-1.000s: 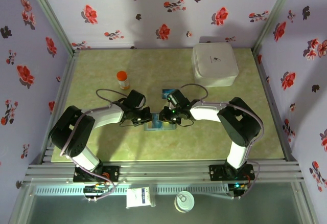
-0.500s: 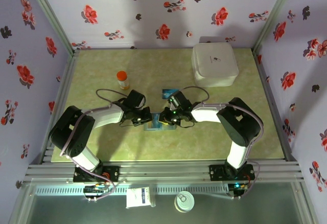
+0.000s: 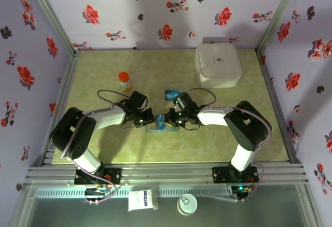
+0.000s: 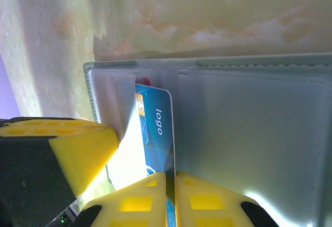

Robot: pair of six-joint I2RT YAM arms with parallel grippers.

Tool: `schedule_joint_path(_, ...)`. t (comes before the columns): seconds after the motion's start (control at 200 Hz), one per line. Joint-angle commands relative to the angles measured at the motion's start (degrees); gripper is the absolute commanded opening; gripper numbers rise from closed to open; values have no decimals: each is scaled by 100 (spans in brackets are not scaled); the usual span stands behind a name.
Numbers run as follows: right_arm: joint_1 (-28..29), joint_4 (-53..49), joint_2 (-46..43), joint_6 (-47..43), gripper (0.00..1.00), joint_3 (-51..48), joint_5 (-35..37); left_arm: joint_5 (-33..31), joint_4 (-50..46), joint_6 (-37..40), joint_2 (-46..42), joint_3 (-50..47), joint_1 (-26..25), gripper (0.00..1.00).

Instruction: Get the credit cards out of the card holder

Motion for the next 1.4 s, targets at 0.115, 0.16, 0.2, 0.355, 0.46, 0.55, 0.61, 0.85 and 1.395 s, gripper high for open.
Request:
schedule_joint_path(0.115, -111, -552, -394, -197, 10, -217, 293, -168, -368, 119, -40, 33, 0, 0)
schedule_joint_path(0.16, -120, -627, -476, -232, 10, -220, 343, -168, -362, 117, -40, 31, 0, 0)
schedule_joint_path(0.2, -120, -671, -548, -268, 9, -221, 380, -171, -368, 120, -48, 34, 0, 0)
schedule_joint_path(0.355, -154, -837, -768, -532, 4, -125, 389, -135, -316, 82, -111, 157, 0, 0)
schedule_joint_path(0.46, -198, -1177, -898, -827, 2, 43, 439, -141, -339, 133, -227, 256, 0, 0)
schedule_joint_path(0.55, -242, -1576, -1044, -1195, 2, 201, 553, -142, -406, 167, -316, 312, -1, 0)
schedule_joint_path(0.61, -285, -1930, -1112, -1522, 2, 392, 645, -145, -443, 170, -392, 321, 1, 1)
schedule_joint_path(0.85, -322, -3661, -1138, -3903, 0, 1395, 1185, -279, -447, 160, -886, 110, 26, 6)
schedule_joint_path(1.395, -478, -5544, -507, -9125, 0, 3126, 2543, -361, -350, 67, -1502, -495, 157, 8)
